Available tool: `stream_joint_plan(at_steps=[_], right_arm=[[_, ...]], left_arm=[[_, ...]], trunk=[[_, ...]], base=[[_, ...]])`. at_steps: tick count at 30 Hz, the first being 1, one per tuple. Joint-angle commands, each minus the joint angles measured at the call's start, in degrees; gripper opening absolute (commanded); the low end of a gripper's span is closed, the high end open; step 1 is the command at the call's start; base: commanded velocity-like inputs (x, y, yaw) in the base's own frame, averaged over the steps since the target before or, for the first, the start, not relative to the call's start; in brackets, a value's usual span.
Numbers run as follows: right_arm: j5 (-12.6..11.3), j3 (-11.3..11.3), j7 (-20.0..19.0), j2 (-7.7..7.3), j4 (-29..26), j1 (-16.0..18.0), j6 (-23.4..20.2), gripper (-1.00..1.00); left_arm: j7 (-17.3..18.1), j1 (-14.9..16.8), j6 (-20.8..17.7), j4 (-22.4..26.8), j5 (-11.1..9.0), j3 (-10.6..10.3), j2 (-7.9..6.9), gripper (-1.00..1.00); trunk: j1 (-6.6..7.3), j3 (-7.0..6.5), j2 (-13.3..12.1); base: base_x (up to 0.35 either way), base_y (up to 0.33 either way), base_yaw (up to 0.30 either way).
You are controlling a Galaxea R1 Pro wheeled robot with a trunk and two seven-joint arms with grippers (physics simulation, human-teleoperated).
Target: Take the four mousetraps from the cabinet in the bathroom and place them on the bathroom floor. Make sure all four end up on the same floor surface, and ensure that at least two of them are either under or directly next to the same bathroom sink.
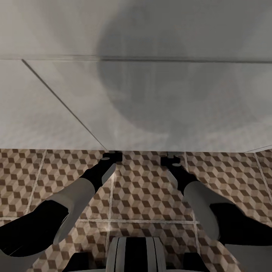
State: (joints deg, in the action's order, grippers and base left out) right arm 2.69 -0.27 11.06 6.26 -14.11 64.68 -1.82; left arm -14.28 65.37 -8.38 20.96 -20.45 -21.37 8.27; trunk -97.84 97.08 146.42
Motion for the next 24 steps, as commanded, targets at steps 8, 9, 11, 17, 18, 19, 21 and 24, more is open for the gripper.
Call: stream_joint_plan(at_steps=[8, 9, 11, 17, 18, 19, 21, 24], right_arm=[[-0.84, -0.15, 0.19, -1.33, 2.69, 2.57, -1.08, -1.0], [-1.32, -0.16, 0.19, -1.43, 3.03, 2.88, -1.08, -1.0], [-1.86, -0.16, 0.19, -1.5, 3.33, 3.23, -1.08, -1.0], [-2.4, -0.17, 0.19, -1.53, 3.67, 3.95, -1.25, -1.0], [-2.43, -0.17, 0.19, -1.53, 3.7, 4.06, -1.29, -1.0], [-2.44, -0.17, 0.19, -1.51, 3.73, 4.14, -1.32, -1.0], [-2.48, -0.18, 0.19, -1.47, 3.77, 4.31, -1.37, -1.0], [-2.53, -0.21, 0.16, -1.37, 3.8, 4.4, -1.4, -1.0]], left_arm=[[-0.32, 0.02, -0.24, 0.09, -0.38, -0.51, -0.2, -1.0], [-0.32, 0.02, -0.24, 0.07, -0.38, -0.51, -0.24, -1.0], [-0.31, 0.02, -0.25, 0.06, -0.38, -0.51, -0.32, -1.0], [-0.3, 0.02, -0.25, -0.01, -0.38, -0.51, -0.36, -1.0], [-0.3, 0.02, -0.25, -0.02, -0.38, -0.51, -0.36, -1.0], [-0.29, 0.02, -0.25, -0.02, -0.38, -0.51, -0.36, -1.0], [-0.26, 0.02, -0.24, -0.03, -0.38, -0.51, -0.36, -1.0], [-0.24, 0.02, -0.24, -0.03, -0.38, -0.51, -0.36, -1.0]], trunk=[[0.01, 0.03, 0.01], [0.01, 0.03, 0.01], [0.01, 0.03, 0.01], [0.01, 0.03, 0.01], [0.01, 0.03, 0.01], [0.01, 0.03, 0.01], [0.01, 0.03, 0.01], [0.01, 0.03, 0.01]], base=[[0.0, 0.0, 0.0], [0.0, 0.0, 0.0], [0.0, 0.0, 0.0], [0.0, 0.0, 0.0], [0.0, 0.0, 0.0], [0.0, 0.0, 0.0], [0.0, 0.0, 0.0], [0.0, 0.0, 0.0]])
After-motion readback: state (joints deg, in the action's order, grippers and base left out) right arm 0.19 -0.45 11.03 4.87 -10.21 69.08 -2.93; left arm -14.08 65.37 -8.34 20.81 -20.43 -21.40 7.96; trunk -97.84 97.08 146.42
